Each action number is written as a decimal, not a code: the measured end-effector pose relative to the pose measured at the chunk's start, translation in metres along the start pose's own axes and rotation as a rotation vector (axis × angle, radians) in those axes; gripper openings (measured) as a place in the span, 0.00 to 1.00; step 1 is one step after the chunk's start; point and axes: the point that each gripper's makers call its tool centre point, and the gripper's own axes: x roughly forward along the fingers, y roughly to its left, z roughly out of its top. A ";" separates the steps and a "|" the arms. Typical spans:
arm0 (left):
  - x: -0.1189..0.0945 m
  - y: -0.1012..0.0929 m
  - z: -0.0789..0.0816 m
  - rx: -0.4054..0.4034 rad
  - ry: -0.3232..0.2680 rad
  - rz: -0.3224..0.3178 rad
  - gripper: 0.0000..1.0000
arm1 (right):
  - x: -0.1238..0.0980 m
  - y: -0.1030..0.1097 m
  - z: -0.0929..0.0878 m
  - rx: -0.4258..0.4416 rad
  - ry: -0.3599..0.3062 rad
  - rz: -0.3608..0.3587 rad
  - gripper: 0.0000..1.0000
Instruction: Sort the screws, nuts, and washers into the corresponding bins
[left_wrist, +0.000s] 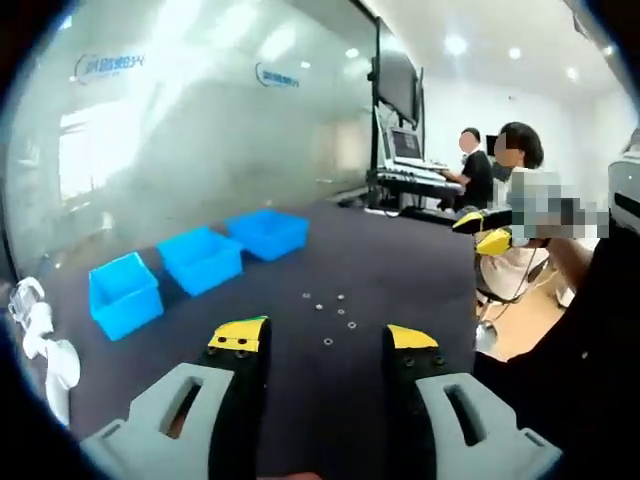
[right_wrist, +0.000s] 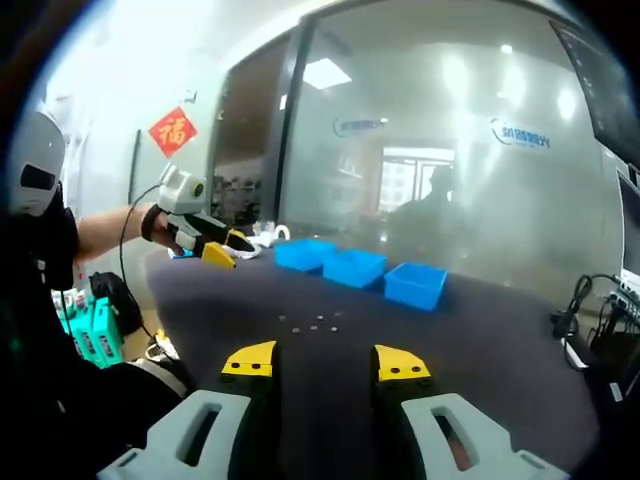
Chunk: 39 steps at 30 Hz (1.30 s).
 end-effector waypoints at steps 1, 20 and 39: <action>0.005 -0.001 0.001 0.008 0.004 -0.011 0.41 | 0.000 0.000 -0.001 0.001 0.001 -0.001 0.32; 0.095 -0.010 -0.027 0.021 0.277 -0.076 0.37 | -0.006 -0.005 -0.010 0.016 0.010 -0.012 0.32; 0.135 -0.004 -0.047 0.015 0.358 -0.044 0.22 | -0.006 -0.008 -0.014 0.034 0.010 -0.011 0.32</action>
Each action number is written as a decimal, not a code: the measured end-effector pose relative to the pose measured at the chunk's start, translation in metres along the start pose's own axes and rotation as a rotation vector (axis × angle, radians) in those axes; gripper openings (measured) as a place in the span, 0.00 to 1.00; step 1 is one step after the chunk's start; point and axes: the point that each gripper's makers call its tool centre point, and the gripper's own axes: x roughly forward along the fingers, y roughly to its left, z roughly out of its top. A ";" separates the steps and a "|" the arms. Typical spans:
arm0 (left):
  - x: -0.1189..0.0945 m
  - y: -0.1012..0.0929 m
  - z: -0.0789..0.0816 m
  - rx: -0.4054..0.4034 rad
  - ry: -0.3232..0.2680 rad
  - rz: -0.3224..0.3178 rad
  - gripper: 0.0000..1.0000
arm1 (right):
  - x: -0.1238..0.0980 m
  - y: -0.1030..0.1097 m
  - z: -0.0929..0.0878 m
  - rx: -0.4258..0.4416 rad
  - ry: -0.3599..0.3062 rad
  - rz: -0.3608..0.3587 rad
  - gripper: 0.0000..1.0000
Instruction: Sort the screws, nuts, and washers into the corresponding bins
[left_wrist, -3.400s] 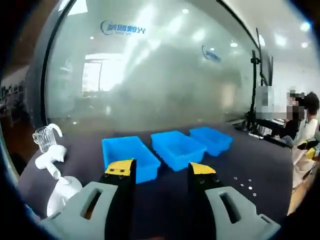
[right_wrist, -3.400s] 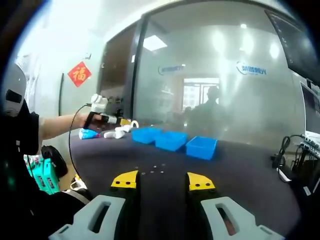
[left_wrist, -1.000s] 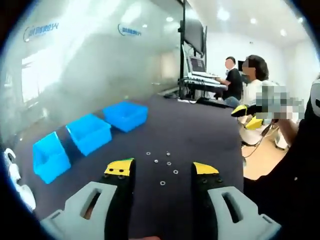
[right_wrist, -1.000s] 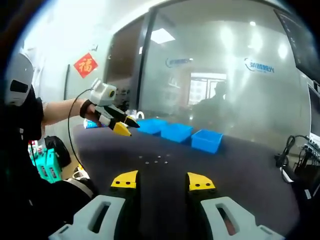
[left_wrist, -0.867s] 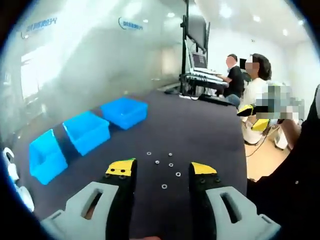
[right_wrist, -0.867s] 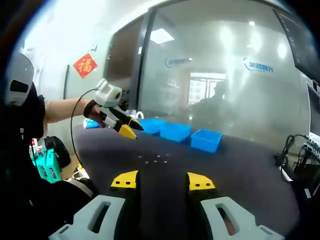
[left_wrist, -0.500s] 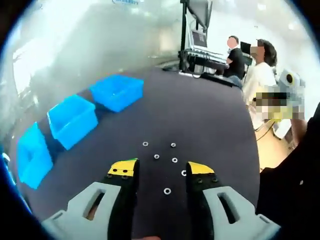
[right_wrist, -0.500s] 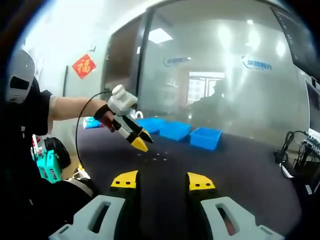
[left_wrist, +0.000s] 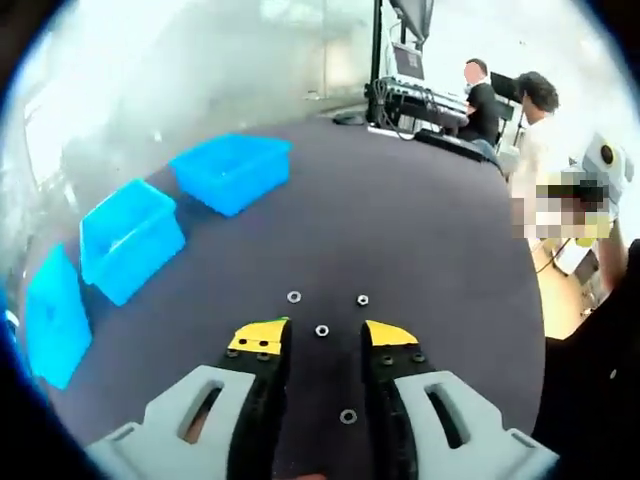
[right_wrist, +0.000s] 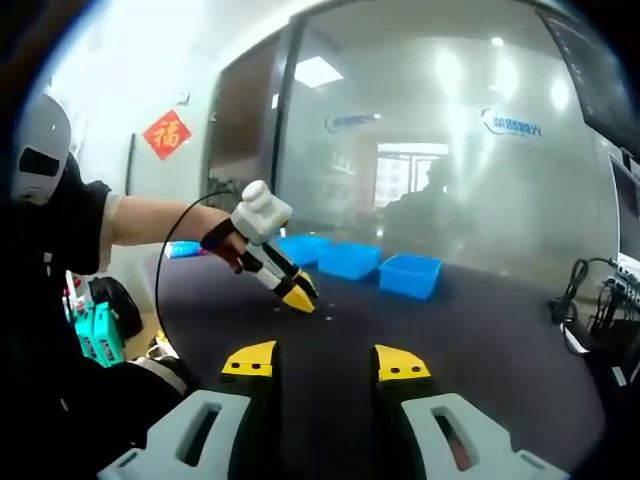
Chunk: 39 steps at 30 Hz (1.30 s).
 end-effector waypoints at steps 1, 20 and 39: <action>0.001 0.000 -0.001 0.002 0.003 0.001 0.21 | 0.000 0.000 0.000 0.000 0.000 -0.001 0.32; 0.006 -0.004 -0.008 -0.038 -0.007 -0.023 0.06 | -0.001 0.003 0.004 -0.010 0.000 0.000 0.32; -0.091 -0.006 0.036 -0.040 -0.423 0.146 0.05 | 0.004 0.009 0.013 -0.012 -0.018 0.004 0.32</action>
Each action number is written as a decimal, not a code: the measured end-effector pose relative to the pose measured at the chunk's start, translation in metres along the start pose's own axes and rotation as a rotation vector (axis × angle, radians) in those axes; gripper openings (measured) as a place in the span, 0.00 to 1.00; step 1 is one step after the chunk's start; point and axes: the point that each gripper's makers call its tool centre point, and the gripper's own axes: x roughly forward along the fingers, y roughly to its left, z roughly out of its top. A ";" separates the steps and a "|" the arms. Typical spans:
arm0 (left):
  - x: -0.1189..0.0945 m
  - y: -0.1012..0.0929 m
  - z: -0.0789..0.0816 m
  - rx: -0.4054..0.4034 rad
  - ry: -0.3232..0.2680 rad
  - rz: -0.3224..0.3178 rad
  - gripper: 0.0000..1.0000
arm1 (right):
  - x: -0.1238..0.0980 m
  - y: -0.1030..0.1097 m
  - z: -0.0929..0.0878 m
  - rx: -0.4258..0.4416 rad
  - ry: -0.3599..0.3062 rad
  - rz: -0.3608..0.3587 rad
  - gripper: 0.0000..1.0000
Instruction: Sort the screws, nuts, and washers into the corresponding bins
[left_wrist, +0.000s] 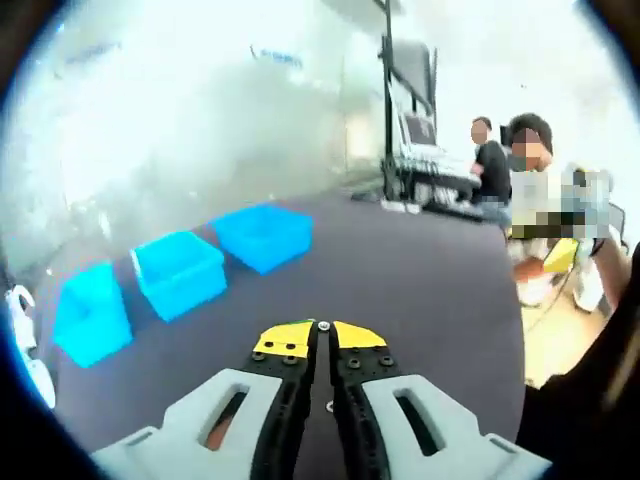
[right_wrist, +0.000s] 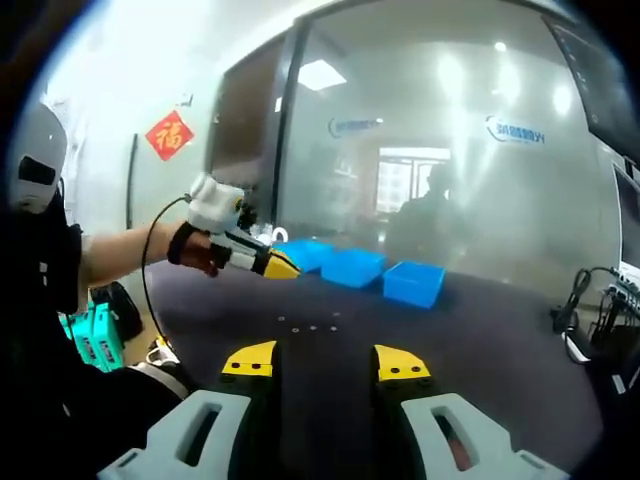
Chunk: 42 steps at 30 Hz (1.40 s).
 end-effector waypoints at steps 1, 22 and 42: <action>-0.006 0.003 0.007 -0.004 -0.032 0.028 0.05 | 0.001 0.001 0.000 -0.001 0.000 0.001 0.32; -0.084 0.096 0.035 -0.035 -0.272 0.495 0.05 | 0.000 0.012 0.019 0.013 -0.079 0.023 0.32; -0.046 0.244 0.069 -0.077 -0.302 0.680 0.03 | -0.001 0.013 0.018 0.021 -0.082 0.028 0.32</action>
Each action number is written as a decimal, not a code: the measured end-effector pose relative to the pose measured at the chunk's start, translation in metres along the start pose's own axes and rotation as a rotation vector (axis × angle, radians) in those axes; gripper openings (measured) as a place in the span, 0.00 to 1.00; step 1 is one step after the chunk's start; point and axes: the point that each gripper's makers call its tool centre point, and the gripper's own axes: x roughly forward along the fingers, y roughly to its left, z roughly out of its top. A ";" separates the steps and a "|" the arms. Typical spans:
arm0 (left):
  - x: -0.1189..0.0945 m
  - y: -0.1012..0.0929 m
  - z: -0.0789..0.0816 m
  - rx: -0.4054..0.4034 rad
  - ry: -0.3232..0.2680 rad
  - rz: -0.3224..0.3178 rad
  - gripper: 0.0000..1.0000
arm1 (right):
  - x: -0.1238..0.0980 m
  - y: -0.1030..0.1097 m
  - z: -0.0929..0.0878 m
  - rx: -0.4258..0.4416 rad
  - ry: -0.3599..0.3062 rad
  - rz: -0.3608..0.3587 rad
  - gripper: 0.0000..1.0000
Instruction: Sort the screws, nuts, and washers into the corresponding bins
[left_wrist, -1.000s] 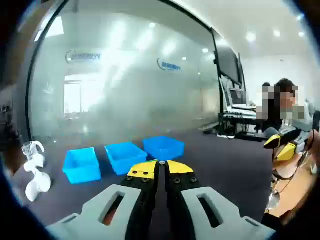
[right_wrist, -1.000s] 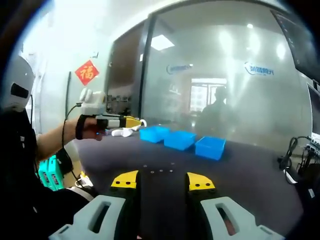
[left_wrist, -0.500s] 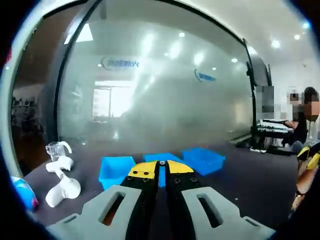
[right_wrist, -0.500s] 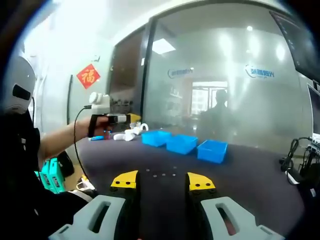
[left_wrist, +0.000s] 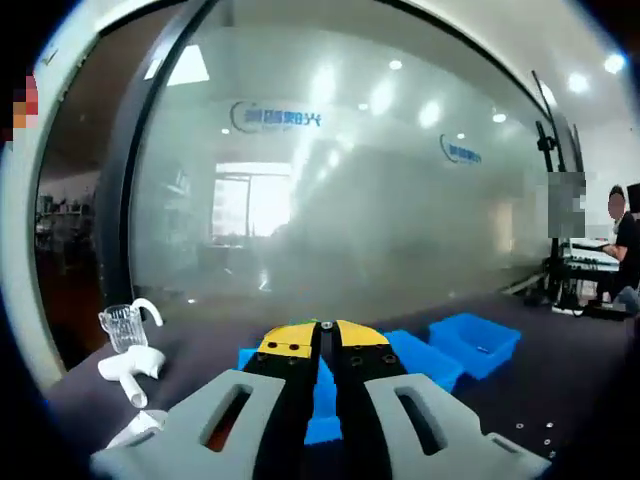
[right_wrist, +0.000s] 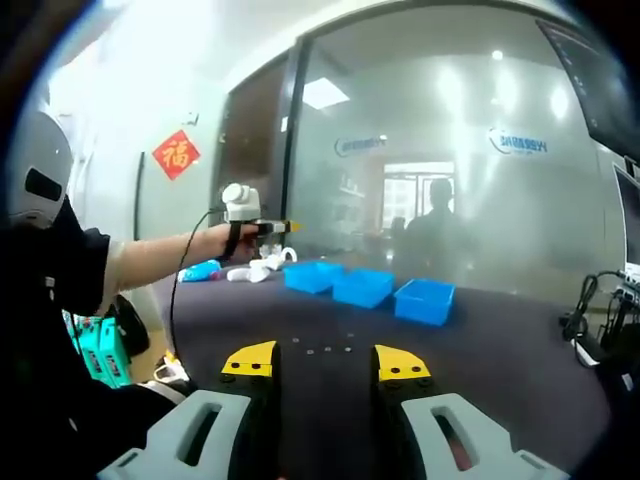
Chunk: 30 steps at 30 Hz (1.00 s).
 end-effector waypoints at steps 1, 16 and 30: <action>0.006 0.002 -0.001 -0.004 -0.004 0.003 0.03 | 0.000 0.000 -0.001 0.001 0.002 0.000 0.32; 0.055 0.032 -0.049 0.003 0.123 0.073 0.03 | -0.002 -0.001 -0.001 0.009 -0.005 -0.002 0.31; 0.041 0.007 -0.053 0.012 0.144 -0.010 0.29 | 0.000 0.005 -0.002 0.003 -0.002 0.015 0.31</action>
